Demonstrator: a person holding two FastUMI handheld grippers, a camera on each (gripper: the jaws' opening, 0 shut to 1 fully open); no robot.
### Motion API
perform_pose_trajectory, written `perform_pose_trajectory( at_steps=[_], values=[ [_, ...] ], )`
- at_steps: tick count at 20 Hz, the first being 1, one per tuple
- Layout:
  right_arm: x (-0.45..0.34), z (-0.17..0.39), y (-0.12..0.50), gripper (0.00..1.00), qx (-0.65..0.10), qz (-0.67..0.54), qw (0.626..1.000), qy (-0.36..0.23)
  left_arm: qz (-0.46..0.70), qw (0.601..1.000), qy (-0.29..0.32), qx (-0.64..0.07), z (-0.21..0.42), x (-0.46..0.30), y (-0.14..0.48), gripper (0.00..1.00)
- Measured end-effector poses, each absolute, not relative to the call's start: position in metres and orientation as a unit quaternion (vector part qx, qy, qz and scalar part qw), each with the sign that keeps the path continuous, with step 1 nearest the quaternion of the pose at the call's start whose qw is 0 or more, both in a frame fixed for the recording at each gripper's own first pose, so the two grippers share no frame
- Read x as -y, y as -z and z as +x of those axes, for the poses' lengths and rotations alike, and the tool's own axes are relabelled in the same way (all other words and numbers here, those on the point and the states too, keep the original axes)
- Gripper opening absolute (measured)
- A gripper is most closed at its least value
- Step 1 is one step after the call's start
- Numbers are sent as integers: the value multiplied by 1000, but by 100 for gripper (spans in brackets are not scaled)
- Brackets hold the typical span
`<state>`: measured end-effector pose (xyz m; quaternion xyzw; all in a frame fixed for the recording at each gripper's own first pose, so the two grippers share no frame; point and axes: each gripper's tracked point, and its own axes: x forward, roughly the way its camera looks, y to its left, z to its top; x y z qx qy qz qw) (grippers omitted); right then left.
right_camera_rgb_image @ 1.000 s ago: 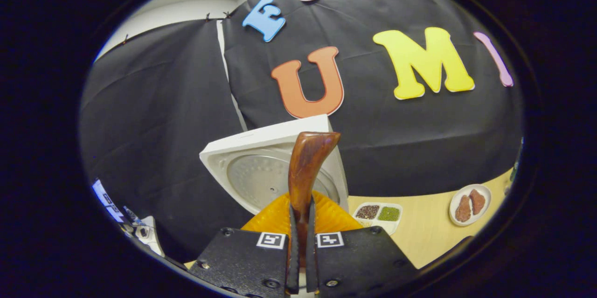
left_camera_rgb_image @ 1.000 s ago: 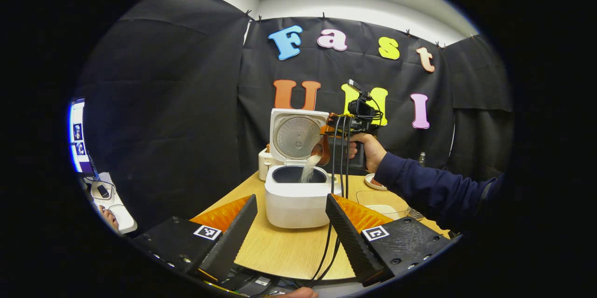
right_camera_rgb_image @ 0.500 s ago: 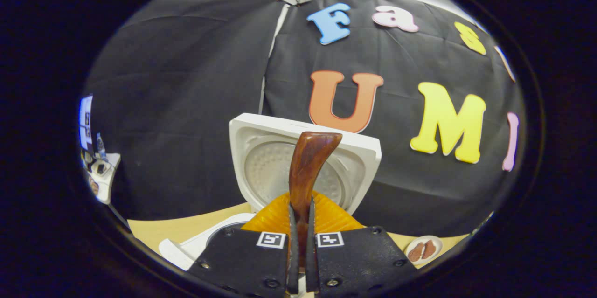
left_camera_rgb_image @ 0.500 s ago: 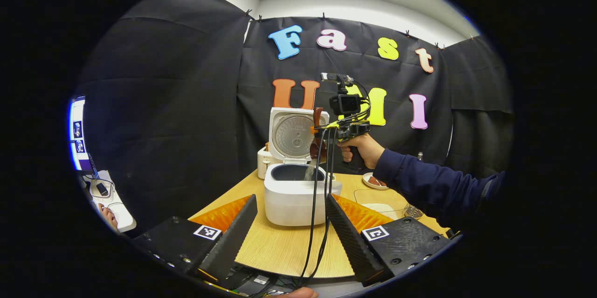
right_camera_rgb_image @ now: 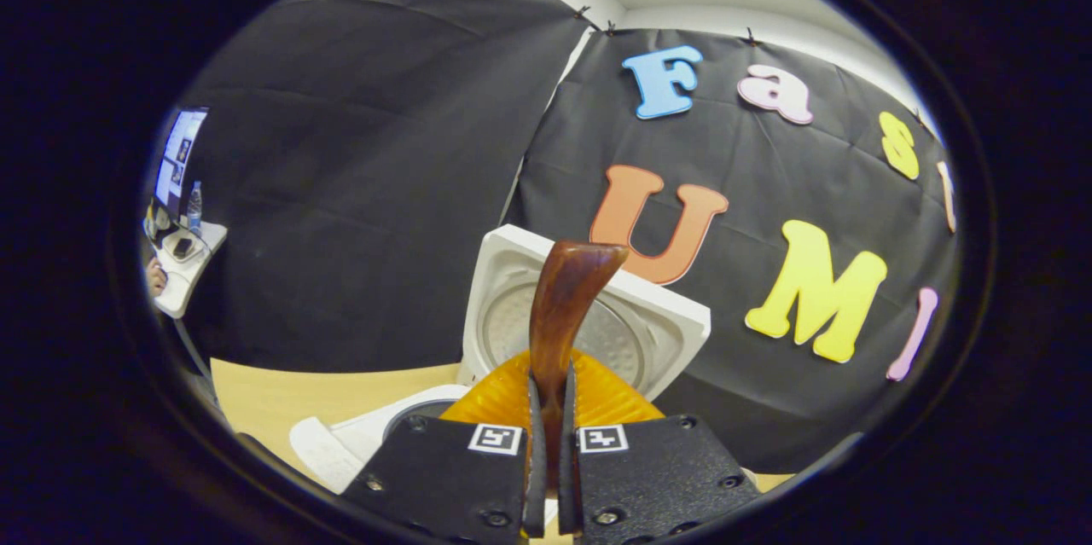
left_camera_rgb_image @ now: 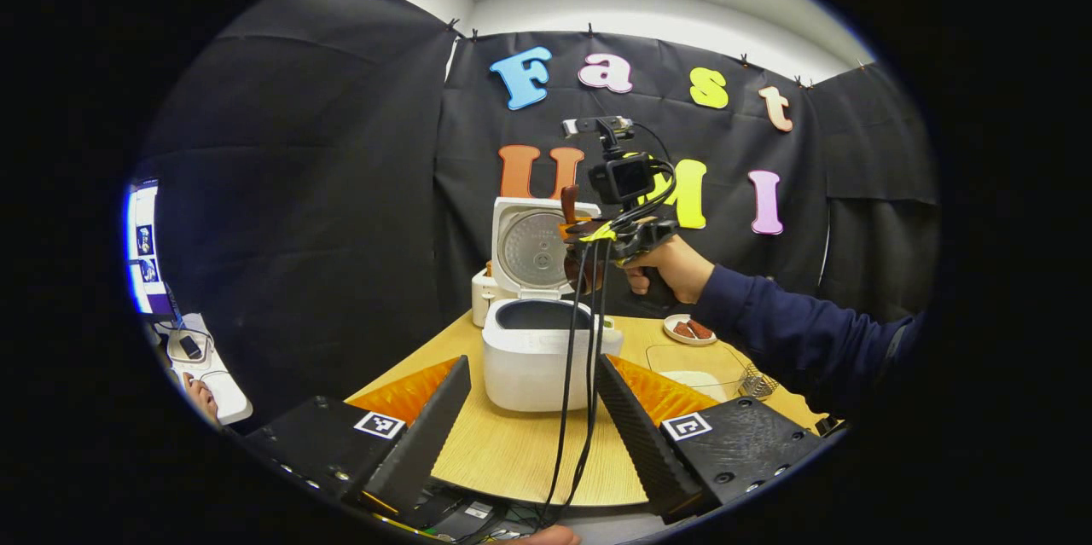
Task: Close the left gripper, press the button to open the rice cooker; take a wooden spoon from the chopstick holder with the right hand, scoop a spoonful of rice and pour it into the rice cooker, then put the wooden spoon back into the chopstick holder.
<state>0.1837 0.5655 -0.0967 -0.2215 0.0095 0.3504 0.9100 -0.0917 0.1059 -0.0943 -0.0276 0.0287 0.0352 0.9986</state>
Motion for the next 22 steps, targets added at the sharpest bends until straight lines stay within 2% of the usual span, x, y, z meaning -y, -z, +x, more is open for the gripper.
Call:
perform_pose_trajectory(
  at_steps=[12,22],
  values=[
    [-406,130,55,11,-2,-185,931,-315,-19,999,-30,-2,-57,-78,77,94],
    [-260,122,30,12,24,-101,967,-231,-10,1000,-3,-4,-17,-25,76,94]
  ],
)
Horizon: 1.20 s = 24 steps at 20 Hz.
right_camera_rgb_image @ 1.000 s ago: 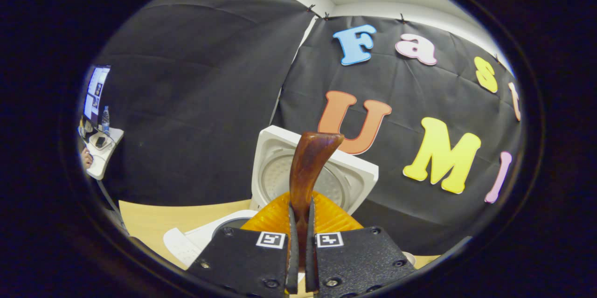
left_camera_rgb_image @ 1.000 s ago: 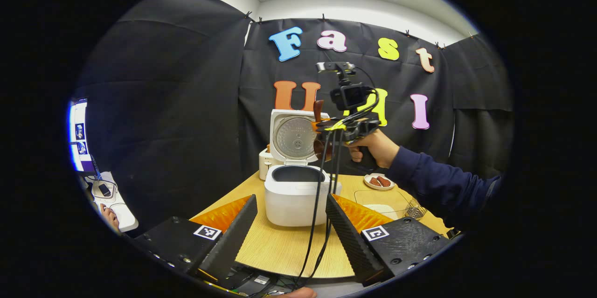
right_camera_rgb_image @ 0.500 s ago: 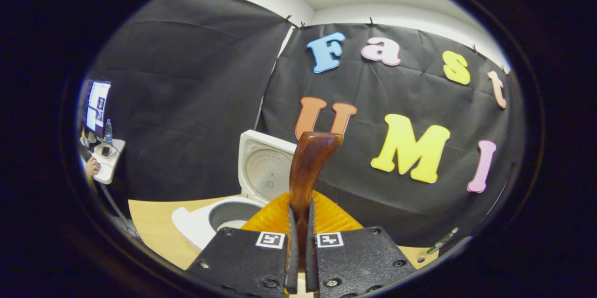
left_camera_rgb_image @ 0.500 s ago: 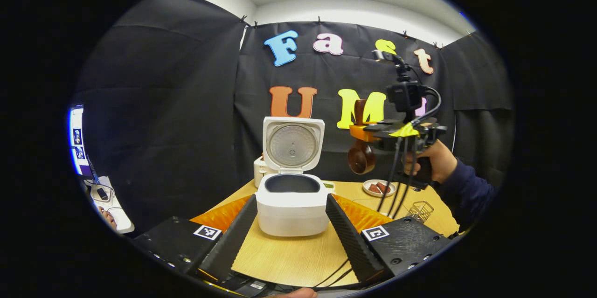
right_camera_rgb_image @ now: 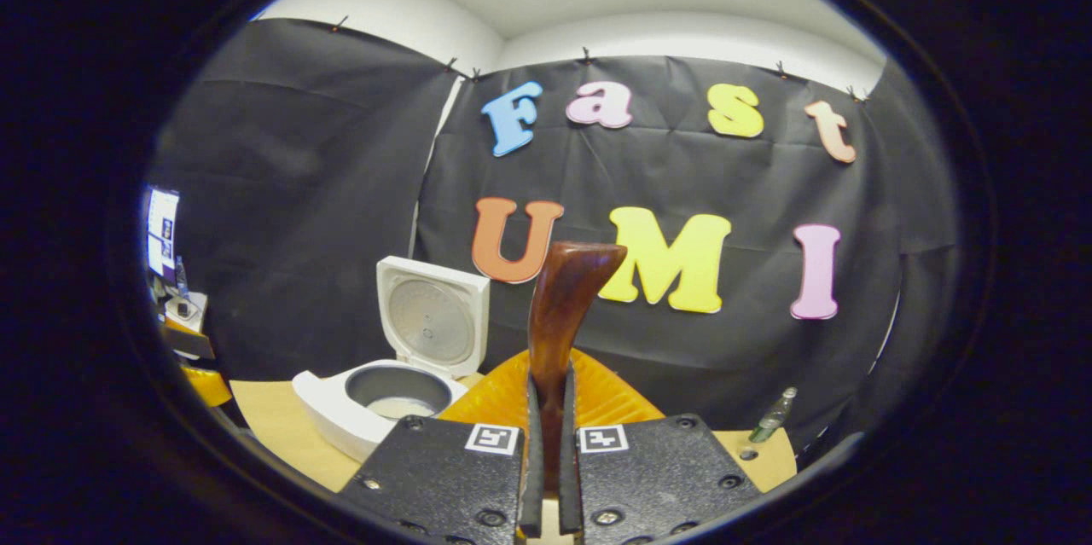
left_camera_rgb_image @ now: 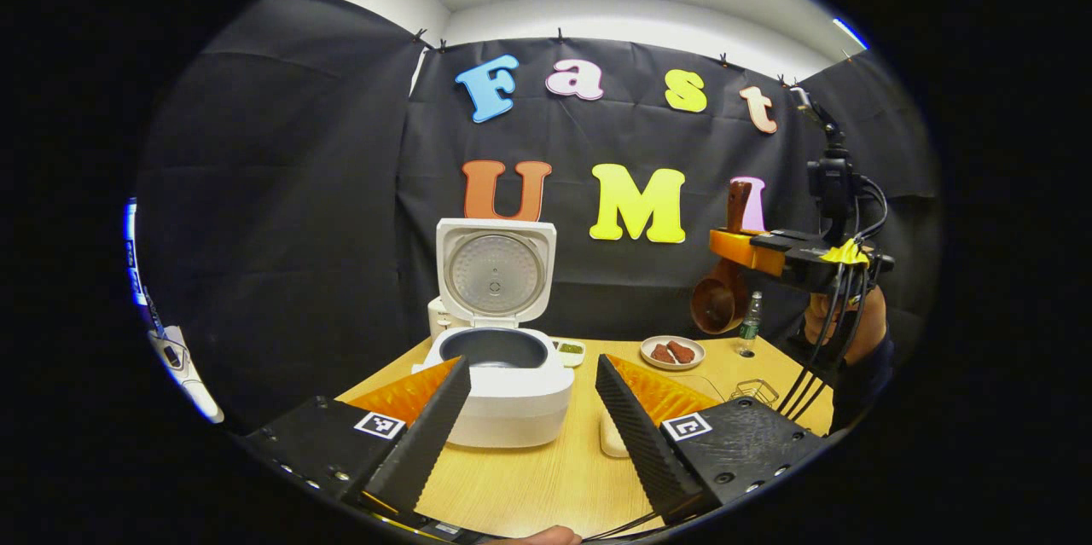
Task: Close the left gripper, press the button to open the rice cooker; take a wooden spoon from the chopstick holder with the right hand, scoop a spoonful of rice and pour it into the rice cooker, then put the wooden spoon back into the chopstick holder.
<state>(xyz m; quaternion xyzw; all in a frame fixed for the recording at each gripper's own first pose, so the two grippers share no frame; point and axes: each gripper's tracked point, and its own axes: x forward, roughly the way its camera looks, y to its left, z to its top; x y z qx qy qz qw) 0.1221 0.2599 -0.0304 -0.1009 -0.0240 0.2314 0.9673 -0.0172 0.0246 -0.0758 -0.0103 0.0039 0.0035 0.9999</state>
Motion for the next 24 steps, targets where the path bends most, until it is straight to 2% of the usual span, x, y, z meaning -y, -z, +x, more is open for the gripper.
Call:
perform_pose_trajectory(
  at_steps=[9,17,24],
  values=[
    [-166,131,65,13,-20,-35,987,-157,-10,1000,-5,10,6,-10,75,94],
    [-85,151,121,13,-44,6,997,-68,-20,1000,20,13,26,9,75,94],
    [-51,159,169,14,-83,28,995,-39,-12,999,52,12,51,39,75,94]
  ],
)
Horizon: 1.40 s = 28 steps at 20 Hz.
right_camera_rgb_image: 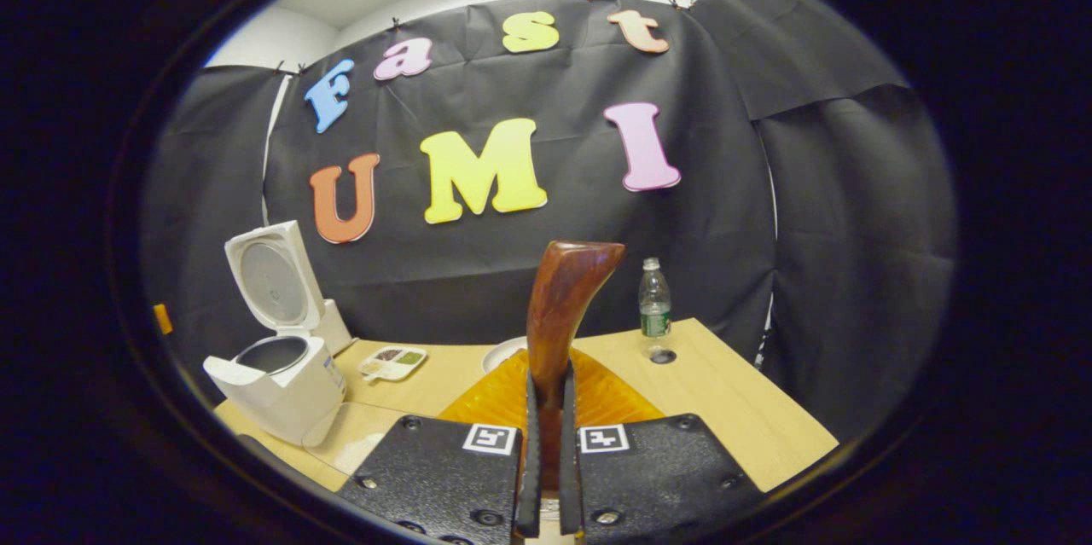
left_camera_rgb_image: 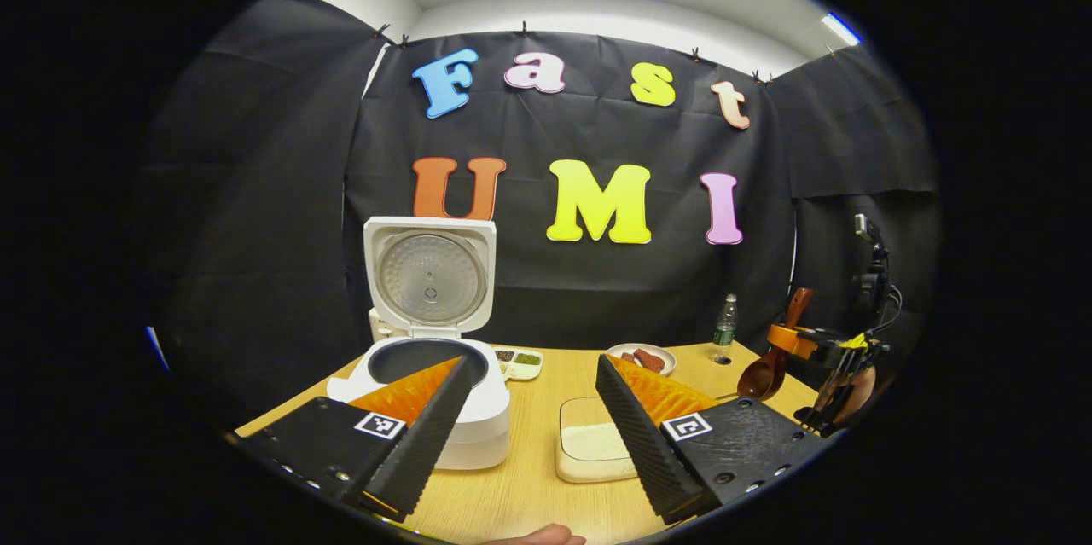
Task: Close the left gripper, press the button to open the rice cooker; take a wooden spoon from the chopstick holder with the right hand, scoop a spoonful of rice and pour it into the rice cooker, then put the wooden spoon back into the chopstick holder.
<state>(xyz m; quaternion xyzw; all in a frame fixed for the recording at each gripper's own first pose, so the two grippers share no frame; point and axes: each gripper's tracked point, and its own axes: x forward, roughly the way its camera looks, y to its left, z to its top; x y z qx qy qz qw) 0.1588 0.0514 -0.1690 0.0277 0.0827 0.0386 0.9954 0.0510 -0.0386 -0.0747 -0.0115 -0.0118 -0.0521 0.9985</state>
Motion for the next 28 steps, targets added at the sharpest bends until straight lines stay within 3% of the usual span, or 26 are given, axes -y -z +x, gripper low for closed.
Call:
perform_pose_trajectory(
  at_steps=[4,8,9,11,12,18,19,22,23,28],
  values=[
    [-55,157,189,16,-98,26,993,-57,-25,998,66,4,72,51,81,94],
    [-23,149,171,96,-63,21,998,-8,-18,998,63,-5,82,50,86,94],
    [-18,146,168,100,-57,17,998,0,-16,998,60,-3,85,48,85,94],
    [-15,137,160,100,-49,7,999,7,-23,997,72,-5,88,48,84,94],
    [-12,132,157,95,-47,1,999,13,-31,997,76,-7,90,46,83,94],
    [-11,96,117,96,-5,-19,1000,7,-30,999,35,-15,106,4,71,94],
    [-14,91,111,100,2,-18,1000,3,-29,999,30,-10,107,-3,63,94],
    [-19,75,100,96,2,-30,1000,-7,-18,1000,15,0,116,-23,40,94],
    [-21,69,96,100,0,-35,999,-9,-13,1000,11,0,121,-30,33,94],
    [-30,43,68,100,27,-49,998,-23,11,1000,2,8,141,-51,-4,94]
  ],
)
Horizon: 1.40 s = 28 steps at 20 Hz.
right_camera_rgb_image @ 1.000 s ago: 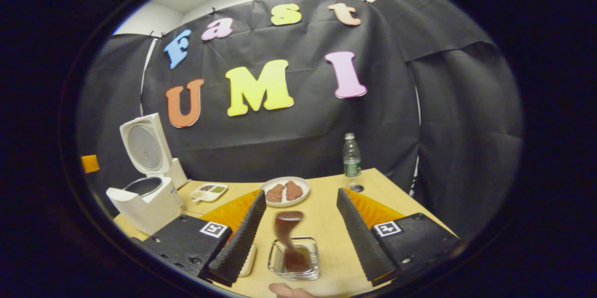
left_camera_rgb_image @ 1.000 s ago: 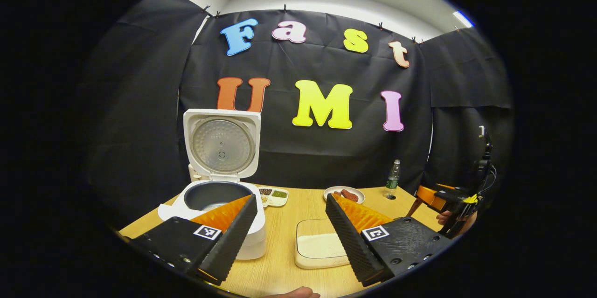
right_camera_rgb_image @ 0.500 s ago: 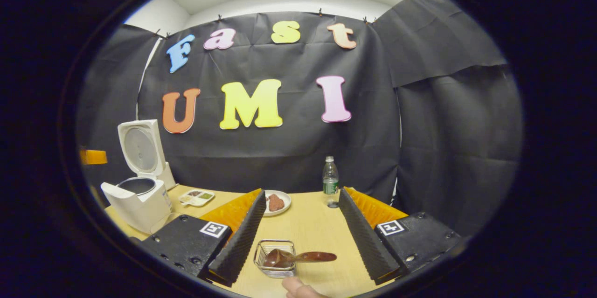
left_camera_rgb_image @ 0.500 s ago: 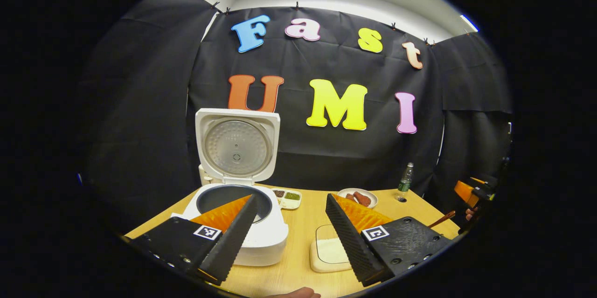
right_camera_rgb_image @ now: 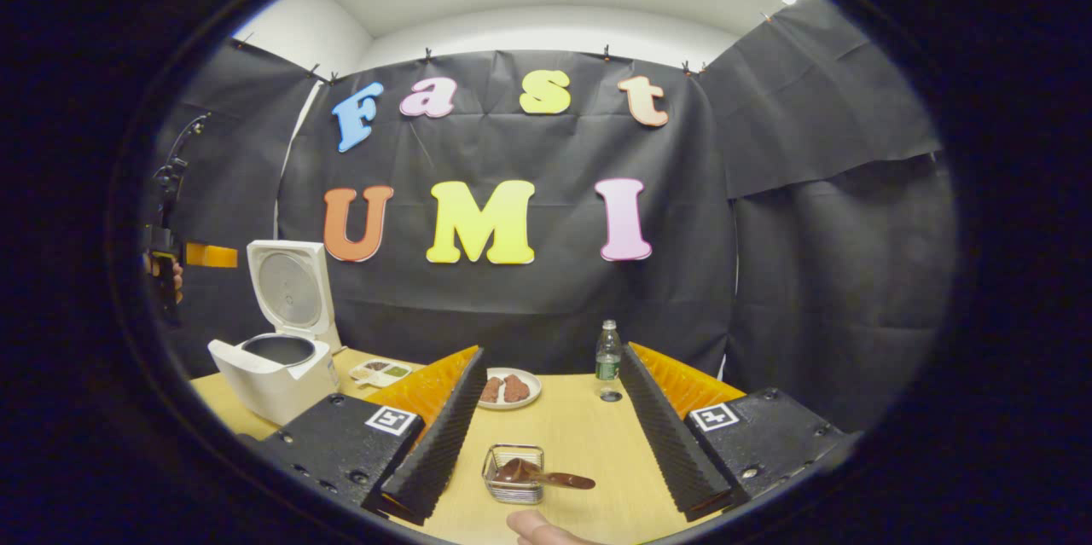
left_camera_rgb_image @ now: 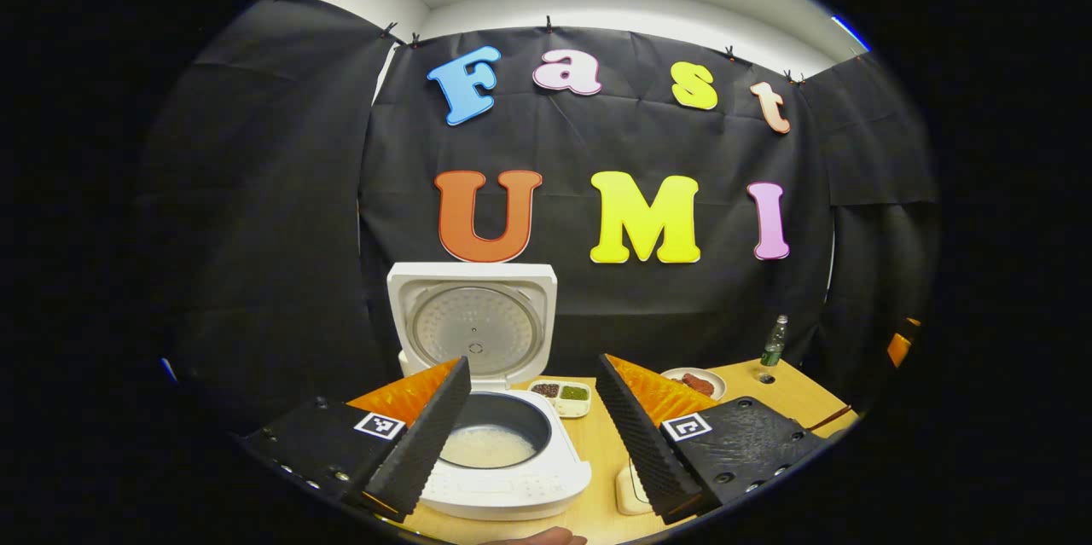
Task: Close the left gripper, press the button to open the rice cooker; take a wooden spoon from the chopstick holder with the right hand, scoop a spoonful of rice and pour it into the rice cooker, then put the wooden spoon back into the chopstick holder.
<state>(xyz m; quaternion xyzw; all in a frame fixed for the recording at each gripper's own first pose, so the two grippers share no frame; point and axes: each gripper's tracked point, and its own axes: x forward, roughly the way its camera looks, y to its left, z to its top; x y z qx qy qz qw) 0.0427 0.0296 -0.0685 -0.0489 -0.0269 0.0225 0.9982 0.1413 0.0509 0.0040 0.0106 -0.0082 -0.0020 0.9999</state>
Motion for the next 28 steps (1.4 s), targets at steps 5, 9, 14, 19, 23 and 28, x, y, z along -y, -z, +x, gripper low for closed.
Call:
perform_pose_trajectory(
  at_steps=[5,9,14,19,23,28],
  values=[
    [-30,30,49,100,55,-41,997,-35,9,1000,-17,24,173,-74,-45,94],
    [-25,25,44,100,66,-47,996,-32,8,999,-15,47,213,-86,-84,94],
    [-22,26,35,96,89,-13,995,-36,-21,997,-6,78,279,-108,-105,94],
    [-17,34,47,95,79,-22,996,-25,-39,997,-35,61,341,-137,-85,94],
    [-23,36,52,98,67,-40,997,-26,-18,998,-48,48,375,-143,-74,94],
    [-12,29,49,95,68,-51,996,16,30,996,-75,27,405,-146,-58,94]
  ],
)
